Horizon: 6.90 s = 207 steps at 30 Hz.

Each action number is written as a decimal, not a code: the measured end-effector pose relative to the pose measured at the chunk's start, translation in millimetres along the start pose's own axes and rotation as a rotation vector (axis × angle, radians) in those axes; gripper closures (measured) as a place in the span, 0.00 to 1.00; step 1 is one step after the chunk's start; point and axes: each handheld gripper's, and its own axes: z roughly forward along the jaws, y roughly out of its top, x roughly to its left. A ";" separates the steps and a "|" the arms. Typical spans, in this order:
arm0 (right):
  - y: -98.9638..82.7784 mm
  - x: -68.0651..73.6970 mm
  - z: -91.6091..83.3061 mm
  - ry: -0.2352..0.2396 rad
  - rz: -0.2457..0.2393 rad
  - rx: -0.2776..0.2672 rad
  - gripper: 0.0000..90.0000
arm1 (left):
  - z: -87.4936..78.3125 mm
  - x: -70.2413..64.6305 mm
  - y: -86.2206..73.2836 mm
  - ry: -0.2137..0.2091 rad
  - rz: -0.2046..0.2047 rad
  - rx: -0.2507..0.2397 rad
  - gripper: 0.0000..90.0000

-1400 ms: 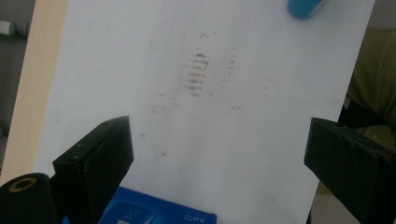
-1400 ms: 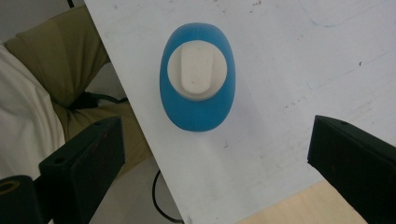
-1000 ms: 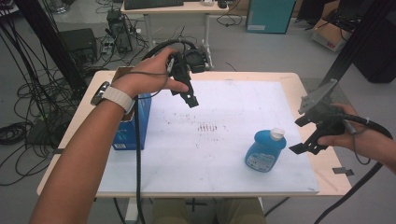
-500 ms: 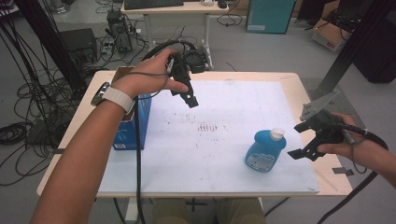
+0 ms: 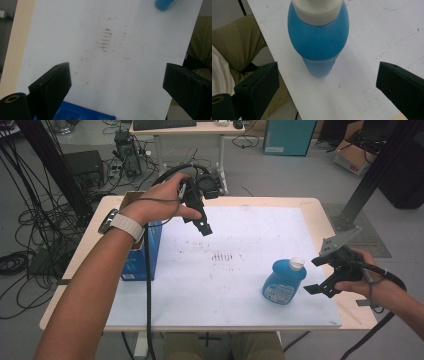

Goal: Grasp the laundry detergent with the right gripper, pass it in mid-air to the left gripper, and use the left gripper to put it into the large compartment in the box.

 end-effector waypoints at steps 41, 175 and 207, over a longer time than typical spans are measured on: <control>-24.9 2.8 22.8 0.000 0.028 -0.206 0.04 | -0.1 0.3 -2.5 0.012 -0.009 0.001 0.09; -25.5 4.7 24.2 0.026 0.023 -0.203 0.06 | 0.5 2.7 -7.0 0.022 -0.026 -0.002 0.09; -27.3 4.4 22.8 0.022 0.026 -0.204 0.07 | -1.0 2.4 -7.3 0.021 -0.026 0.004 0.09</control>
